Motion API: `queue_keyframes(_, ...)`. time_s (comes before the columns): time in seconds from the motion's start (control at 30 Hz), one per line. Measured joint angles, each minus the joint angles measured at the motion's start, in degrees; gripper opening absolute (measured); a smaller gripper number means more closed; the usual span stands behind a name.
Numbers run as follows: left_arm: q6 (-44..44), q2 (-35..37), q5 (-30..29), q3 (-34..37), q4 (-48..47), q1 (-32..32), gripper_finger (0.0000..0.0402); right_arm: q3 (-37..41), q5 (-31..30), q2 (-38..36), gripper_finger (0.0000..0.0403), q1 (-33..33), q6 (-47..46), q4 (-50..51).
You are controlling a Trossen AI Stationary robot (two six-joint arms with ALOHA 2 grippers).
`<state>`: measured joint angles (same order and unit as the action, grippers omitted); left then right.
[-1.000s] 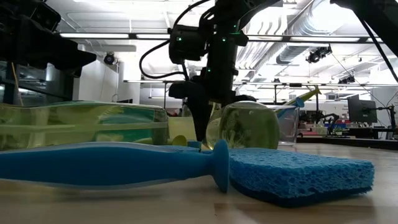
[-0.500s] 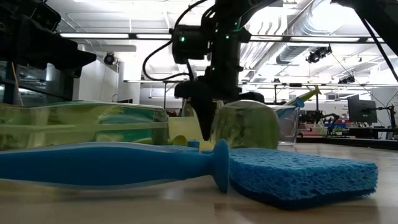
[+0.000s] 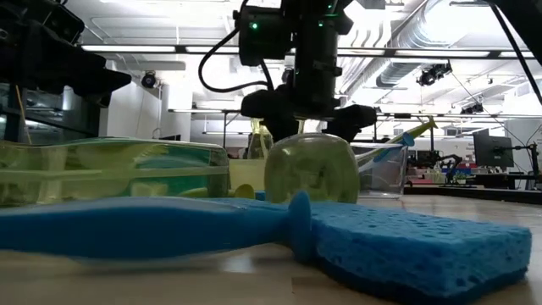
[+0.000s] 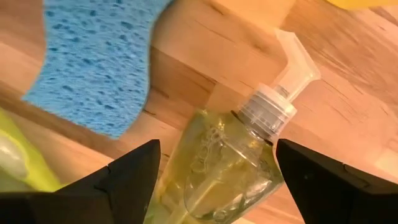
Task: Pick & Place Kitchen Sink Supplies
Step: Put the dishwashing liquid into the yellow bin
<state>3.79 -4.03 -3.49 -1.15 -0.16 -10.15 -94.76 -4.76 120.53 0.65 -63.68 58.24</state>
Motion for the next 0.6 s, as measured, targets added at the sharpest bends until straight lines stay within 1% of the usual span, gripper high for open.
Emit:
queue_keyframes(0.1,0.0,0.0,0.0,0.0,0.0,0.0,0.0223,0.0,-1.1,0.0,0.0314,0.4,-1.3,0.9)
queue_keyframes(0.27,-0.3,0.0,0.0,0.0,0.0,0.0,0.0223,0.0,-4.6,0.0,0.0314,-0.7,1.1,0.8)
queue_keyframes(0.4,-0.3,0.0,0.0,0.0,0.0,0.0,0.0223,0.0,-4.3,-0.2,0.0314,-2.4,3.9,1.1)
queue_keyframes(0.5,-0.3,0.0,0.0,0.0,0.0,0.0,0.0223,0.0,-4.8,-1.9,0.0314,-3.3,4.1,3.7)
queue_keyframes(0.6,-0.3,0.0,0.0,0.0,0.0,0.0,0.0223,0.0,-5.8,-4.4,0.0314,-2.9,2.0,6.9)
